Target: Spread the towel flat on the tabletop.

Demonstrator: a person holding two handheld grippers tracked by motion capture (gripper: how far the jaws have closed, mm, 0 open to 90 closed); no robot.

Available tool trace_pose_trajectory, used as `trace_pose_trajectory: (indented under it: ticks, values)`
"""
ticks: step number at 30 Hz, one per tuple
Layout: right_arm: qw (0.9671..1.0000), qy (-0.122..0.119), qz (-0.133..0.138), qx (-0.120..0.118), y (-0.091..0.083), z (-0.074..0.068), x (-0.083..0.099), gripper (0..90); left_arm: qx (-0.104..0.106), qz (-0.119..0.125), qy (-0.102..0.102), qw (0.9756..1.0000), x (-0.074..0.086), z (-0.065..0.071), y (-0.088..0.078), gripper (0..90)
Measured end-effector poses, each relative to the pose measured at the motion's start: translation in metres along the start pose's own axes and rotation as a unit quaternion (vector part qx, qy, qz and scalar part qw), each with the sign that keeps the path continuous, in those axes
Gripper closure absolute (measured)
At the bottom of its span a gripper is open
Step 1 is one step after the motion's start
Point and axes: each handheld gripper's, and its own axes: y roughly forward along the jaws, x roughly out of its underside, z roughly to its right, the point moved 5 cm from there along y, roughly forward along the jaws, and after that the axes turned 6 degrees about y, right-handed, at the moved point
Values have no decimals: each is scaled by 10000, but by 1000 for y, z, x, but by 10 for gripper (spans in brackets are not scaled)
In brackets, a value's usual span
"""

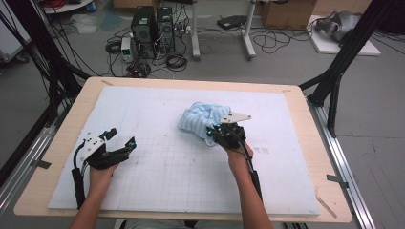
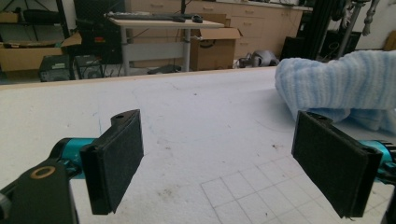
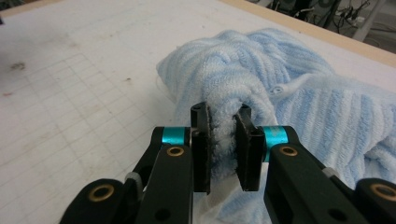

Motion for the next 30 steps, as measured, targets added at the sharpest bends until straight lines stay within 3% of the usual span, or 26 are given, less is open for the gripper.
trace_pose_trajectory:
  ticks: [9,16,30]
  values:
    - [9986,176,489,-103,-45,1,10,791,-3,-9,20,10000,0,0,0,172]
    - [9976,288,629,-39,-73,6,26,791,-8,-25,41,10000,0,0,0,172]
    - [9984,335,460,18,-112,8,69,788,-18,-36,46,10000,0,0,0,173]
